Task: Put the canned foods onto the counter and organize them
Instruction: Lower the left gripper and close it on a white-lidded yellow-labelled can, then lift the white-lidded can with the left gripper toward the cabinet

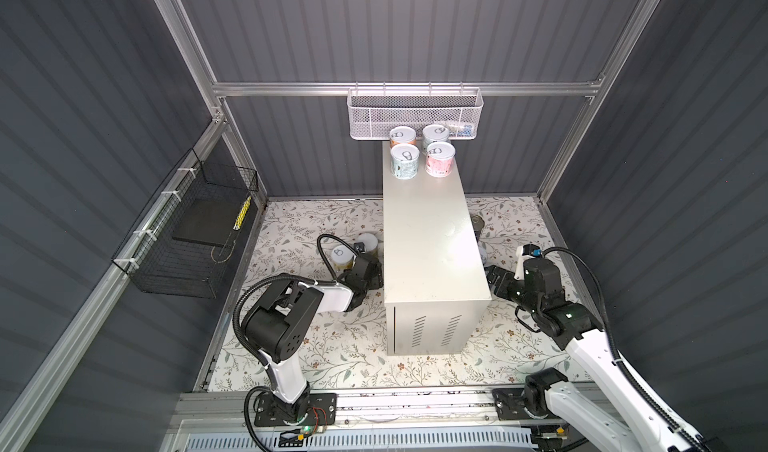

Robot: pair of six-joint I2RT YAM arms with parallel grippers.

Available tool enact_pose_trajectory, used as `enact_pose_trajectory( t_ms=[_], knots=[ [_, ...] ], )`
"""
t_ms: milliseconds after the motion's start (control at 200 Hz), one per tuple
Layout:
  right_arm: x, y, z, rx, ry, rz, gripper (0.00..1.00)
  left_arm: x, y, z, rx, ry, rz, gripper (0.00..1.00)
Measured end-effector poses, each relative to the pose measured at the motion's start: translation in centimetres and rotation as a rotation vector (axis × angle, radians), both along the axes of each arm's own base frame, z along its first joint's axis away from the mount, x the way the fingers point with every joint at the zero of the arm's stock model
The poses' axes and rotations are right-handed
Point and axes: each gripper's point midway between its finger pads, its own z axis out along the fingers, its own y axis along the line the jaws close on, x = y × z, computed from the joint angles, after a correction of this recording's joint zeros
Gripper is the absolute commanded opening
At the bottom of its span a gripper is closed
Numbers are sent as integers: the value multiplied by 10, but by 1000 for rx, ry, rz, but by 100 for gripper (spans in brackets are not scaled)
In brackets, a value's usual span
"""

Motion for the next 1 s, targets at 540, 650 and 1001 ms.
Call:
enact_pose_trajectory(
  t_ms=[540,650,1001],
  knots=[
    [0,-9,-32,-43,60,-49,99,-12,3,0,27,44,-10,0],
    [1,-9,-34,-43,61,-48,99,-21,4,0,36,63,-21,0],
    [1,-7,-41,-36,81,-42,99,-45,10,-1,47,94,-44,0]
  ],
)
